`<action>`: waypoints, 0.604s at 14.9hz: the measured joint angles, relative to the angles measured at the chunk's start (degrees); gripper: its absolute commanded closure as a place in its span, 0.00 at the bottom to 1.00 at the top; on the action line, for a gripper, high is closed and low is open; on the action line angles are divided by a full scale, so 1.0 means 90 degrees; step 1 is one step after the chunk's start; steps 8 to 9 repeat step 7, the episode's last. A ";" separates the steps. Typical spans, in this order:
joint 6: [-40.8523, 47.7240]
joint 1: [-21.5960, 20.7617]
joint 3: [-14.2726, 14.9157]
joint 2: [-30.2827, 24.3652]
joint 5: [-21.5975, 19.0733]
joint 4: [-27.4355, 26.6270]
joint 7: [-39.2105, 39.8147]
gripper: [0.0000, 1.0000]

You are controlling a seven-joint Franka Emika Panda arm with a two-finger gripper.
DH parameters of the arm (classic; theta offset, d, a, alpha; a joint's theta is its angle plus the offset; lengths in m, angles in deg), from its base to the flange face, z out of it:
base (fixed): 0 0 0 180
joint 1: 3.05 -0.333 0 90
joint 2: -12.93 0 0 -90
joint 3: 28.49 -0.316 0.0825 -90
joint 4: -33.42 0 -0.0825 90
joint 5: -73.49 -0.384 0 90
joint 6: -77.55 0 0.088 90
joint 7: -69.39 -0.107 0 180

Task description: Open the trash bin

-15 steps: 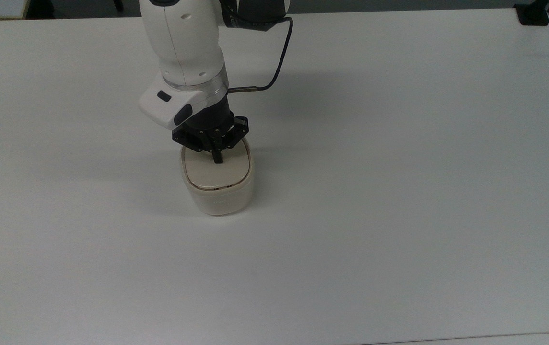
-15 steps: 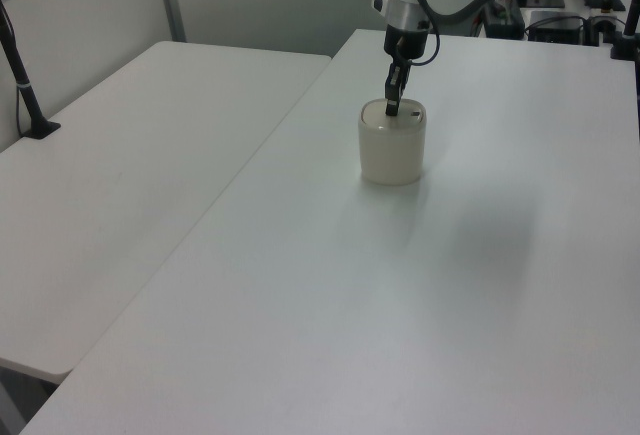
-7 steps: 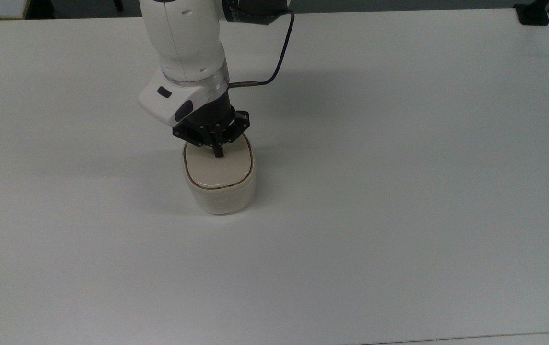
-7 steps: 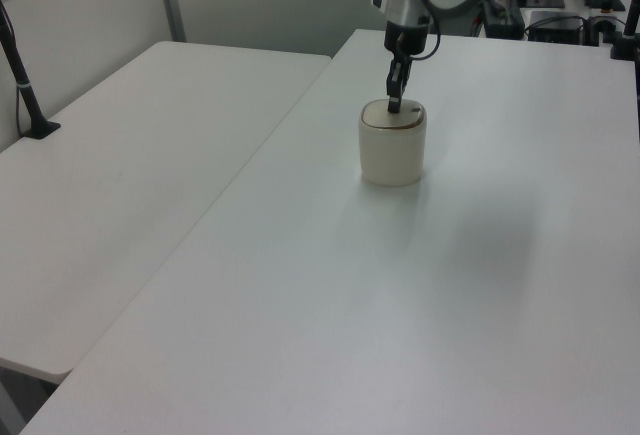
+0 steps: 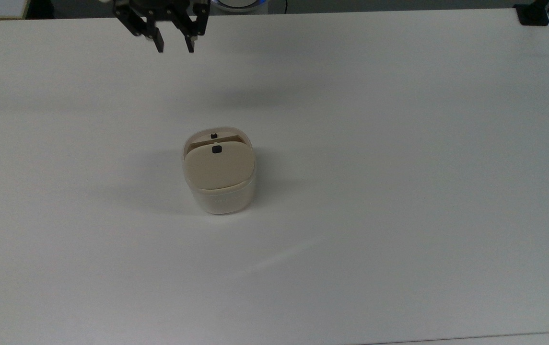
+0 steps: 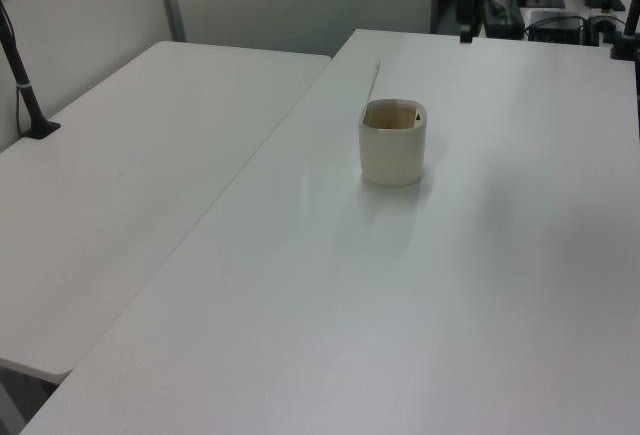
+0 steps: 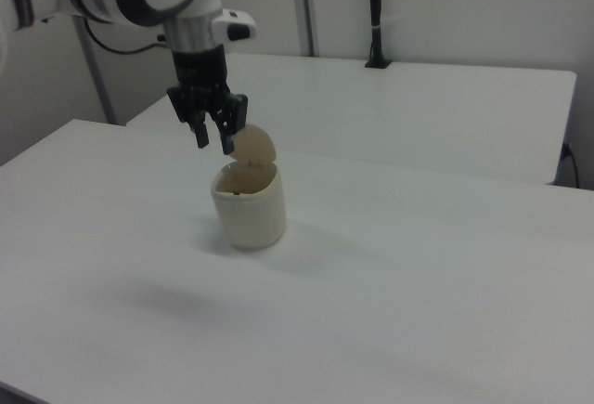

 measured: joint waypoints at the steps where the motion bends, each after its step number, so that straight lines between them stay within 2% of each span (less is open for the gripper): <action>1: 0.0017 -0.0009 -0.0001 -0.0111 0.0203 -0.0036 -0.0401 0.00; 4: 0.0018 -0.0038 -0.0031 -0.0175 0.0564 -0.0107 -0.1123 0.00; 9: 0.0018 -0.0038 -0.0036 -0.0162 0.0596 -0.0156 -0.1269 0.00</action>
